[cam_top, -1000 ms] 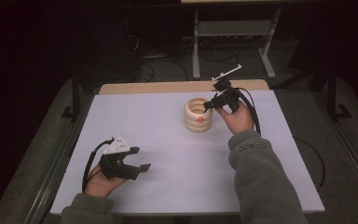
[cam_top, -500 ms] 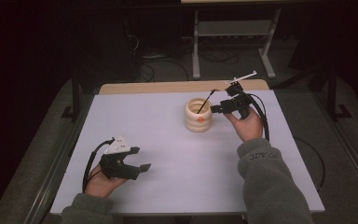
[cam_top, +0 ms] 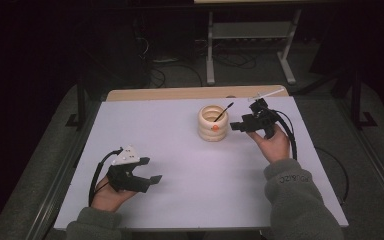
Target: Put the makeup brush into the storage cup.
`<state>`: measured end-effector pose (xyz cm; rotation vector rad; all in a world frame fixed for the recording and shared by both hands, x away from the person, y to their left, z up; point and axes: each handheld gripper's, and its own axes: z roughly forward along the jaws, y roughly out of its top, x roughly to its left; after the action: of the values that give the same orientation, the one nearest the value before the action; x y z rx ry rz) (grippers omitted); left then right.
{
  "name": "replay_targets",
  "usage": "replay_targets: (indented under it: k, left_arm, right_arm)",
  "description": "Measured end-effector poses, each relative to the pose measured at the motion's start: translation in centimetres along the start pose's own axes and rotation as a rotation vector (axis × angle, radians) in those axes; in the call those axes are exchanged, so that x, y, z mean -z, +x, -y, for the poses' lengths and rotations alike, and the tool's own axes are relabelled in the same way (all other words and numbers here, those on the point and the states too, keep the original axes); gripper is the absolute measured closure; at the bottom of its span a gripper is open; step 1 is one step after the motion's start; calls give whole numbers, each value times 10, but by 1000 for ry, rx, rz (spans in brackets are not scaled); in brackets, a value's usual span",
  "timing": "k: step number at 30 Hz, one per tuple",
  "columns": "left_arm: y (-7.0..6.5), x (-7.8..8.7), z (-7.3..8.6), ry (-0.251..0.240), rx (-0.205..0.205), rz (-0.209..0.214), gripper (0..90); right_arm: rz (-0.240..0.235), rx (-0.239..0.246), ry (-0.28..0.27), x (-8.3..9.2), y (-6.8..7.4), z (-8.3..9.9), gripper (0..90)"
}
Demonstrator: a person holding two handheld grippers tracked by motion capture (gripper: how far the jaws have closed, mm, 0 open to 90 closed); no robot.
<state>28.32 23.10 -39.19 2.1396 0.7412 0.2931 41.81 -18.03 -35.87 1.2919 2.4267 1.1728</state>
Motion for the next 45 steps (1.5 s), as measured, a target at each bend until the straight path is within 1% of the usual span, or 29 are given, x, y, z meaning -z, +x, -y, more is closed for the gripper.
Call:
replay_targets:
  k: [4,8,10,13,16,18,20,21,22,24,27,28,29,30,31,32,33,34,35,36,37,38,39,40,41,42,43,44,45]
  left_arm:
    - [0,-1,0,2,2,-2,235]
    - [1,-1,1,8,-2,-2,235]
    - [0,-2,1,4,-5,-3,235]
    - [0,-2,1,1,0,-4,235]
    - [1,-2,1,0,-2,-6,232]
    - [1,-2,1,-2,3,-6,231]
    - [1,-2,1,-1,-1,-7,229]
    - [1,-2,1,0,-1,-8,228]
    - [1,-2,1,0,-1,-8,229]
    - [1,-2,1,2,-2,-9,229]
    - [2,-2,2,3,3,-10,228]
    - [2,-2,2,2,3,-10,228]
    - [2,-2,2,0,6,-9,227]
    - [2,-2,2,4,2,-10,226]
    - [2,-2,2,1,5,-10,223]
    - [2,-1,2,8,-4,-10,222]
    - [2,-2,2,1,3,-9,221]
    - [2,-2,2,0,4,-10,220]
    - [2,-2,2,2,2,-10,219]
    - [2,-2,2,1,10,-9,219]
    - [2,-2,3,1,14,-9,219]
    - [3,-1,3,7,6,-9,219]
    - [3,-1,3,7,4,-9,219]
    - [3,-1,3,8,2,-9,218]
    - [3,-1,3,12,-1,-10,219]
    - [4,-1,3,15,-2,-11,219]
    - [3,-1,3,16,4,-10,219]
    - [3,-2,3,15,-2,-10,219]
    - [2,-3,3,9,8,-10,218]
  right_arm:
    - [-6,6,-11,4,1,8,297]
    - [-14,10,-24,6,2,17,288]
    - [-11,15,-18,6,3,21,281]
    - [-20,14,-27,8,4,27,277]
    - [-27,22,-33,10,4,32,258]
    - [-31,16,-34,11,6,35,257]
    - [-35,31,-46,12,6,38,251]
    - [-38,16,-40,13,8,40,250]
    - [-37,25,-46,13,8,41,250]
    - [-41,23,-38,13,9,45,245]
    - [-43,31,-40,14,9,50,243]
    - [-42,22,-38,15,10,51,239]
    - [-42,31,-45,15,10,53,236]
    - [-40,20,-39,16,11,54,234]
    - [-40,27,-45,17,10,55,230]
    - [-36,35,-42,17,10,56,224]
    - [-36,28,-38,19,11,58,223]
    - [-34,38,-47,19,10,59,224]
    - [-37,32,-45,21,11,61,224]
    - [-35,39,-50,21,11,62,223]
    - [-37,36,-50,22,12,64,223]
    - [-39,40,-52,23,12,66,223]
    - [-38,36,-49,24,14,68,223]
    - [-39,47,-49,24,14,70,215]
    - [-36,46,-41,24,14,72,212]
    - [-35,48,-50,25,15,75,213]
    - [-39,46,-55,26,16,77,213]
    - [-38,46,-51,26,16,80,213]
    - [-37,52,-54,26,16,82,212]
